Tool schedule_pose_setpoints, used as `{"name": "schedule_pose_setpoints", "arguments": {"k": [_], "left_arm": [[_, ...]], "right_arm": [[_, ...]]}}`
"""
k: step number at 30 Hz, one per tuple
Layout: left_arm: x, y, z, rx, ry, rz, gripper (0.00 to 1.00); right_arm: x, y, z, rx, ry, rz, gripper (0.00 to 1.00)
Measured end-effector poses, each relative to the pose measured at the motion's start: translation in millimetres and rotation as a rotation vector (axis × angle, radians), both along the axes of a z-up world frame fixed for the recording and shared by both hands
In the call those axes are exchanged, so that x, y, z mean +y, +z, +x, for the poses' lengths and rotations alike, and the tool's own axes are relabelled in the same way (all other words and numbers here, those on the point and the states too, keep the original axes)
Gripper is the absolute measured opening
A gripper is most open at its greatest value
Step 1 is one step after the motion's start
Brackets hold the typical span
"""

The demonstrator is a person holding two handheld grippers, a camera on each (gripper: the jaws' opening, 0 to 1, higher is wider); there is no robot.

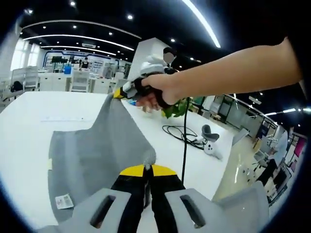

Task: Fold the towel on the table until its edges align and the towel forms a compact rectangular stack.

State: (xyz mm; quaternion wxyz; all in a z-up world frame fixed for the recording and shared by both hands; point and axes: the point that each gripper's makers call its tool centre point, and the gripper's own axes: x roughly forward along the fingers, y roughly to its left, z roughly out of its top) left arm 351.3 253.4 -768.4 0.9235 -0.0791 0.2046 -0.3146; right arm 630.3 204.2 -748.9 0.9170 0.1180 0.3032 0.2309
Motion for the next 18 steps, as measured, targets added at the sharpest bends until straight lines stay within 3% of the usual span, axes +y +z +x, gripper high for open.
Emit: {"name": "schedule_pose_setpoints", "arguments": {"k": [9,18], "left_arm": [[31,8.6,-1.9,-0.021,0.065,-0.003,0.03],[63,3.2,-5.9,-0.003,0.147,-0.014,0.03]], "right_arm": [[29,7.2,-2,-0.009,0.029,0.019,0.0],[56,9.4,-5,-0.013,0.069,0.033,0.0]]}}
